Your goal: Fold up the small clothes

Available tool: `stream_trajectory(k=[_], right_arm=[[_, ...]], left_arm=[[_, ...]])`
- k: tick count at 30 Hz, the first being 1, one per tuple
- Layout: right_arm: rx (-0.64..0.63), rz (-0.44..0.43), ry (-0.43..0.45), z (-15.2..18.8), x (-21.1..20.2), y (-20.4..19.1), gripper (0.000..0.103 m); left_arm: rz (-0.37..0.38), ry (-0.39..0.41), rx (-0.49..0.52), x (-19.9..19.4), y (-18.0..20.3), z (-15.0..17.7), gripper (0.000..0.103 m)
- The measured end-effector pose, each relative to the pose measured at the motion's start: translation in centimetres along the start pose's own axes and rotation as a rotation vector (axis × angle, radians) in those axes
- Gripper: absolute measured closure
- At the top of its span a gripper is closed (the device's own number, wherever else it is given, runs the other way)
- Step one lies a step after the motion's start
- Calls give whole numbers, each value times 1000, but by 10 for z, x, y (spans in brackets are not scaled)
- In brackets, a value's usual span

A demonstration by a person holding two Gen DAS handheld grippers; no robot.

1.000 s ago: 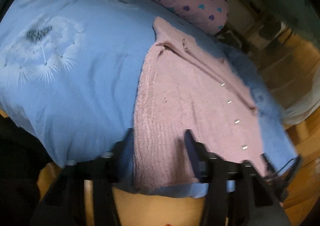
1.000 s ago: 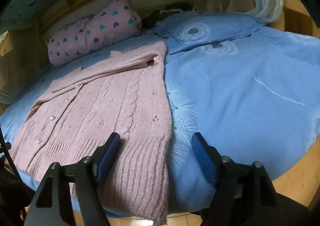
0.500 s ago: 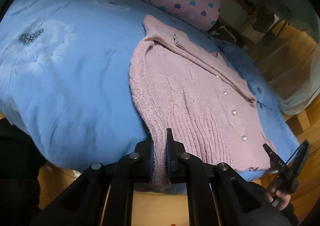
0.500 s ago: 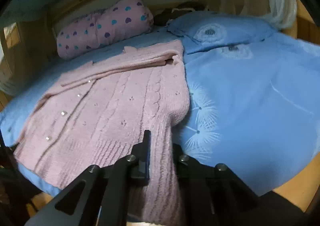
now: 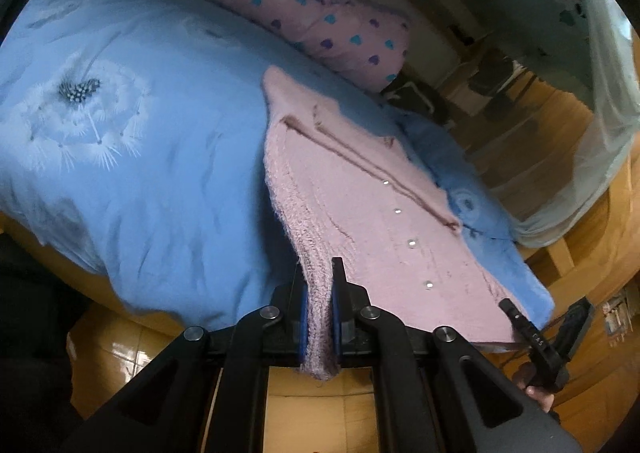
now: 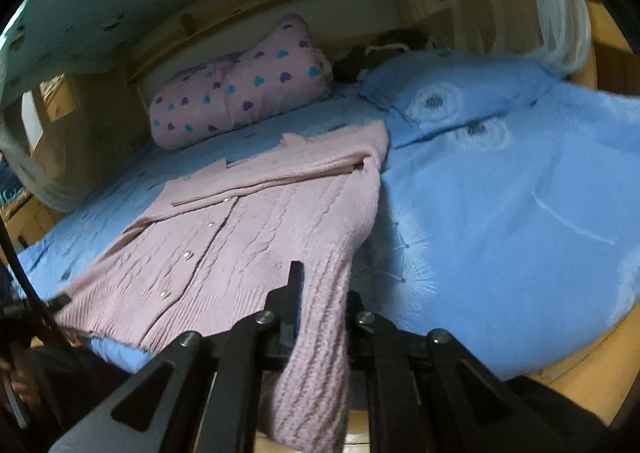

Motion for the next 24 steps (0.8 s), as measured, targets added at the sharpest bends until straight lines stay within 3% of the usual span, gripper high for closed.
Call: stream_trajectory(k=[13, 24], right_arm=[[15, -49, 51, 4, -49, 4, 94], [-13, -74, 107, 1, -92, 3, 94]], left_arm=[[63, 25, -11, -39, 8, 13, 103], [91, 85, 106, -77, 41, 15, 103]])
Point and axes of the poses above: each gripper's, at about its wrist camera, not at the fingertips, and x roughly the way its jaws point, y to its right, z to its underside, the point moved 4 cm from there along x, roughly the way its jaws point, and after that the axes turned 9 degrees about -y, right-handed, at the moved point
